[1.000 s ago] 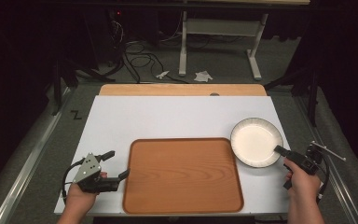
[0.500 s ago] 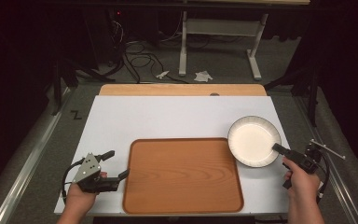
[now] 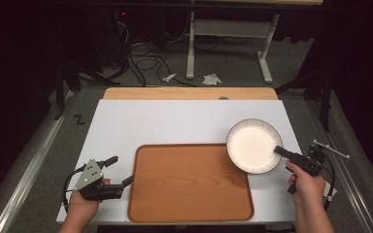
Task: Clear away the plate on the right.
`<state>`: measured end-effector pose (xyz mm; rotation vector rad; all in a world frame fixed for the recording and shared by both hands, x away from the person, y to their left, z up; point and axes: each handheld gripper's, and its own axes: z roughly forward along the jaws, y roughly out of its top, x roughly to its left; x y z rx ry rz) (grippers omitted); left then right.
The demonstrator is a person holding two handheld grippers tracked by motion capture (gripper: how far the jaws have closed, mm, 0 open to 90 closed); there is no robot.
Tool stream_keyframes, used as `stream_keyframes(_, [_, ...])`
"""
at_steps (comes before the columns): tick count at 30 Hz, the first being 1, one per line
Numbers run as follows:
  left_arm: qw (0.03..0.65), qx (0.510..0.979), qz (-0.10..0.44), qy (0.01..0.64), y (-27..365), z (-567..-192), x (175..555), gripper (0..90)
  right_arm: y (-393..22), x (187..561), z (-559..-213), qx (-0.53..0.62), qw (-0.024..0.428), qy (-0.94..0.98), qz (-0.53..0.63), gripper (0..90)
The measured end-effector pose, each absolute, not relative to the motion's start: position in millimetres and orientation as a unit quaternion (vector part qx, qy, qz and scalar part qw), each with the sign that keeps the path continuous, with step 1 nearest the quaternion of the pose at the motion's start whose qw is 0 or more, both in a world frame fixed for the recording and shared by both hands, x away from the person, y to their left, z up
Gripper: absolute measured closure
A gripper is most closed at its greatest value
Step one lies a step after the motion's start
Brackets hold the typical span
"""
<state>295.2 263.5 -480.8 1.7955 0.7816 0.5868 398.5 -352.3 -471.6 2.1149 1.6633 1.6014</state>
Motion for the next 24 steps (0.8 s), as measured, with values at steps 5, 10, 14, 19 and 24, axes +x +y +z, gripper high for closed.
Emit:
stream_keyframes(5, [0.525,0.746,0.246,0.328,267.1,-480.5,295.7,15.8,-334.2,406.0,-464.6,0.662,-0.015,0.546,0.513,85.1])
stream_keyframes(10, [0.526,0.743,0.248,0.33,268.6,-480.2,295.7,15.8,-310.9,414.6,-455.3,0.642,-0.024,0.569,0.513,85.1])
stream_keyframes(14, [0.524,0.745,0.248,0.331,268.0,-480.3,295.7,15.8,-299.4,417.5,-454.0,0.635,-0.034,0.573,0.517,85.2])
stream_keyframes(19, [0.523,0.745,0.247,0.332,266.9,-481.6,296.7,15.8,-283.3,419.1,-458.0,0.619,-0.05,0.583,0.523,85.2])
stream_keyframes(24, [0.522,0.746,0.247,0.331,266.2,-481.4,297.2,15.8,-272.7,417.3,-463.0,0.61,-0.051,0.594,0.522,85.3])
